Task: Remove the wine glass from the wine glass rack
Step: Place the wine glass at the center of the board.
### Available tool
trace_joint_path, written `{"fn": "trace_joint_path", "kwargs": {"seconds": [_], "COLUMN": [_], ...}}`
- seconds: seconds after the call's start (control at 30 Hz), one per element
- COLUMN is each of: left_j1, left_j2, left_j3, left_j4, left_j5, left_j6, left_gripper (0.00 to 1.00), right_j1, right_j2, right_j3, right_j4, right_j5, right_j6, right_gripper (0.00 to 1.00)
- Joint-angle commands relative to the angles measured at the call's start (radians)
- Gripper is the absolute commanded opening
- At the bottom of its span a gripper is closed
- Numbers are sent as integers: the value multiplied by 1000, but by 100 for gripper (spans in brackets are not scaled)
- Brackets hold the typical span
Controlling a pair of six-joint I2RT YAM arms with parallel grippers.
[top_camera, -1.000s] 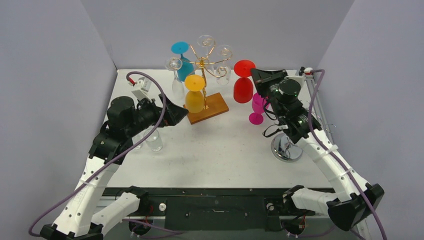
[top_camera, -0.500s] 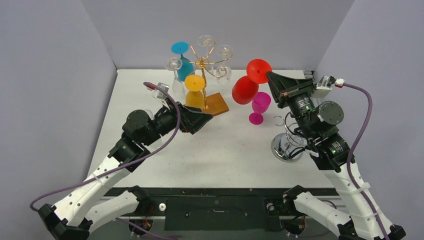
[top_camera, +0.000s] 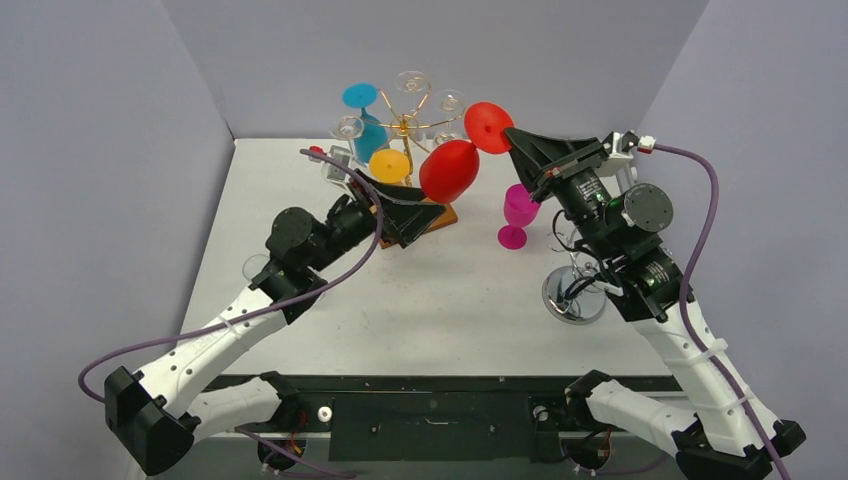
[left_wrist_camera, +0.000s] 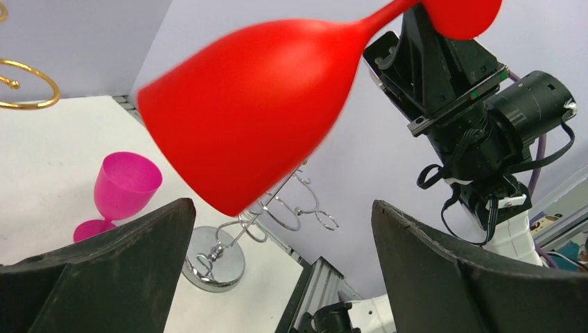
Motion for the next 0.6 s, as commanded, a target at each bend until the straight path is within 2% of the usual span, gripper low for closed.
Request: {"fn": "trace_joint_path", "kwargs": {"seconds": [0.0, 0.2, 0.4, 0.57], "left_j1": [38, 142, 172, 181], "left_j2": [0, 30, 87, 123], "left_j3": [23, -20, 9, 13], "left_j4": [186, 390, 539, 663], "left_j5": [49, 145, 235, 270], "left_j6": [-70, -236, -325, -410], "left_gripper": [97, 97, 100, 89], "right_j1": [8, 10, 26, 37], "right_j2": [-6, -5, 22, 52], "right_j3": [70, 87, 75, 58], "right_j4": [84, 80, 140, 224], "right_j5": [-25, -26, -52, -78], "right_j6": [30, 36, 80, 131], "right_gripper": [0, 0, 0, 0]}}
